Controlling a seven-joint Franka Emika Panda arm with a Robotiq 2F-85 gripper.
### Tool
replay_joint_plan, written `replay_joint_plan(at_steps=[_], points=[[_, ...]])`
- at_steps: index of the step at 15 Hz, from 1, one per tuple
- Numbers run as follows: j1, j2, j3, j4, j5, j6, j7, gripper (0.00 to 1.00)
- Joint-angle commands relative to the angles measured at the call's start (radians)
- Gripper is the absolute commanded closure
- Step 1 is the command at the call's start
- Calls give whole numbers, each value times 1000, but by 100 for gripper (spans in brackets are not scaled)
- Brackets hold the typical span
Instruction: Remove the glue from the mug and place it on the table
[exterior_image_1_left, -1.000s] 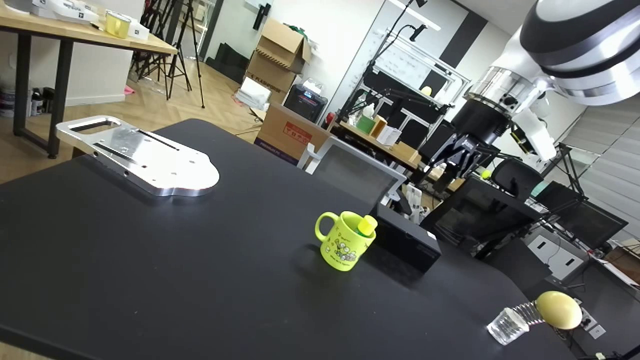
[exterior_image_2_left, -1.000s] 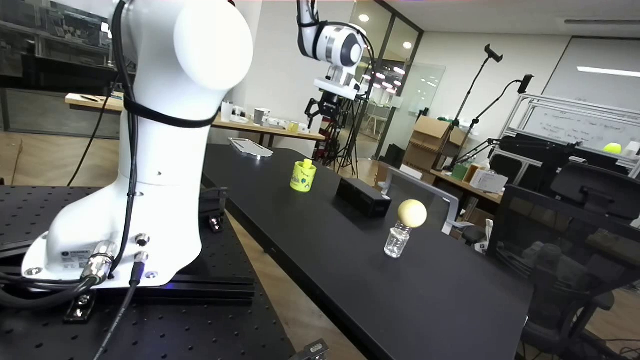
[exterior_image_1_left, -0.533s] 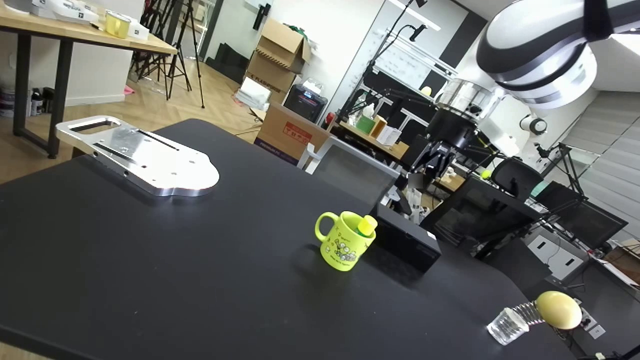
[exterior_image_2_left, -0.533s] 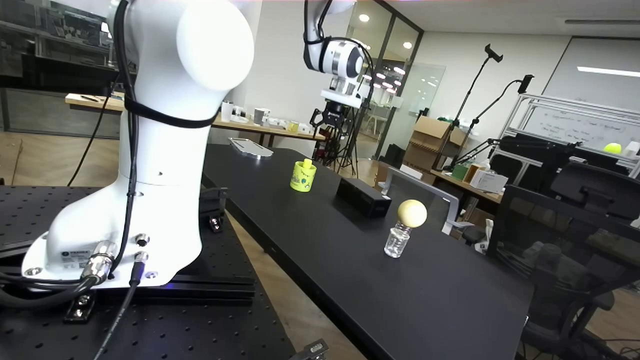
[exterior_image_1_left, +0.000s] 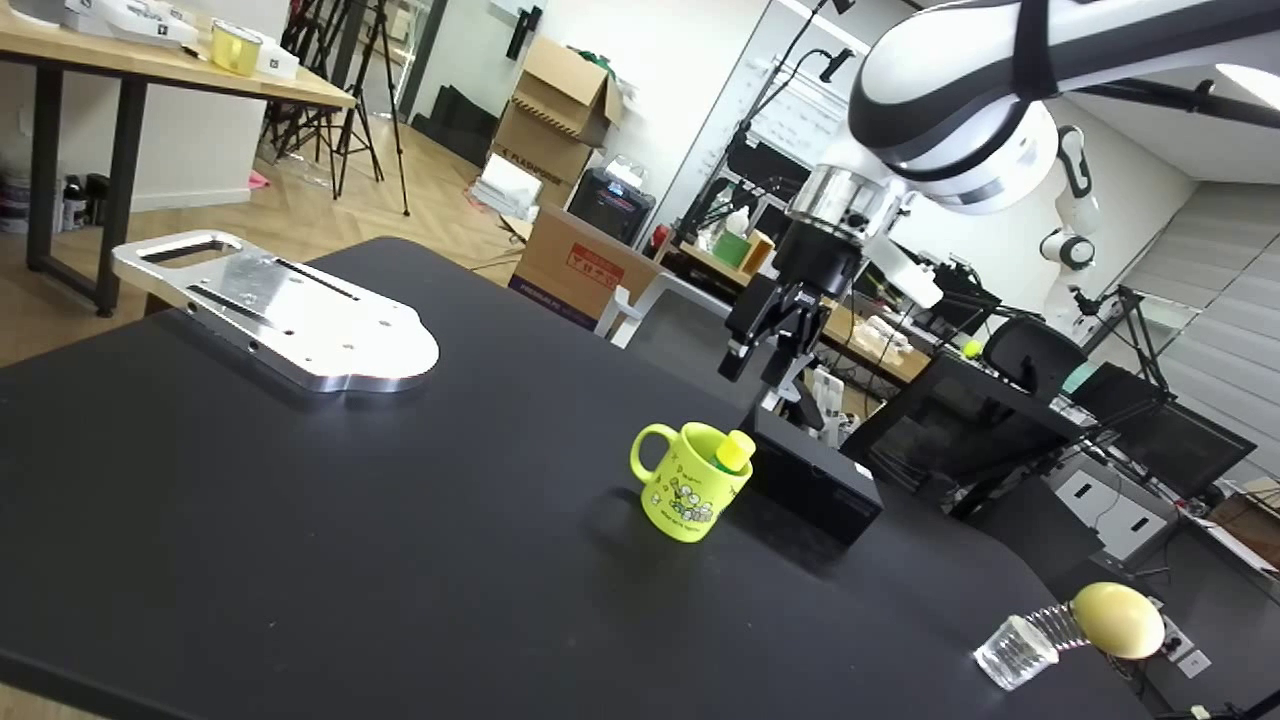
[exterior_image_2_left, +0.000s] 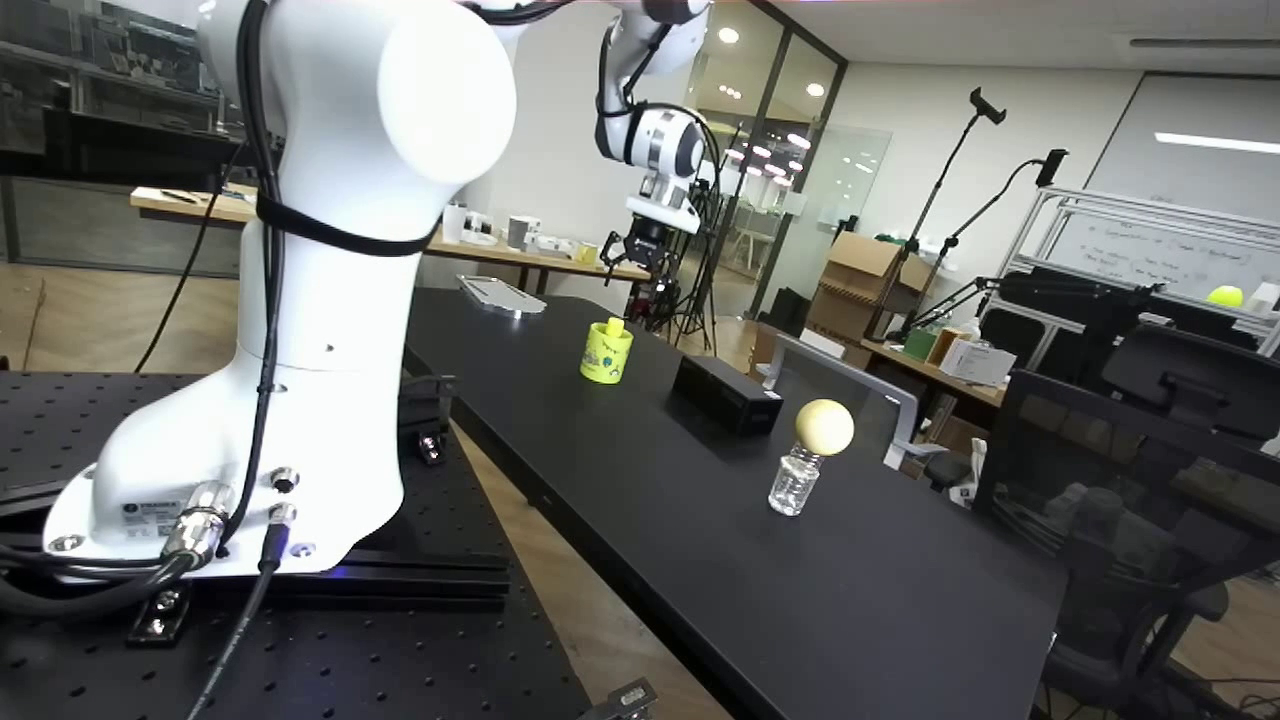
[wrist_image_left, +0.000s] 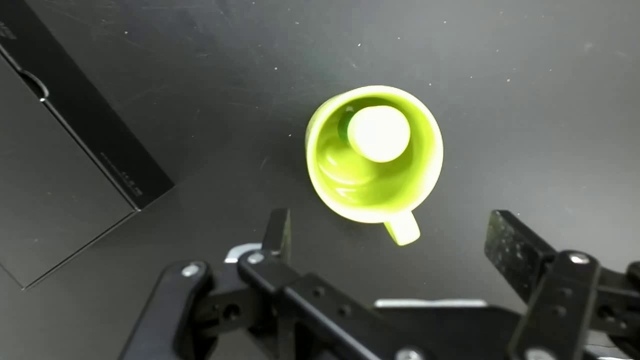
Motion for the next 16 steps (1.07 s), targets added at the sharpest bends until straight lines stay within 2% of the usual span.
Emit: replay_joint_plan(at_steps=[1,10,11,12,16], points=[[33,61,-6,81,-1,-54,57,0],[35,107,-20,75,1,-84,92,0],[35,113,-21,80,0,-94,89,25],[34,117,-21,82,2,-103,89,26],[31,120,-22,95,5,-168,89,55]])
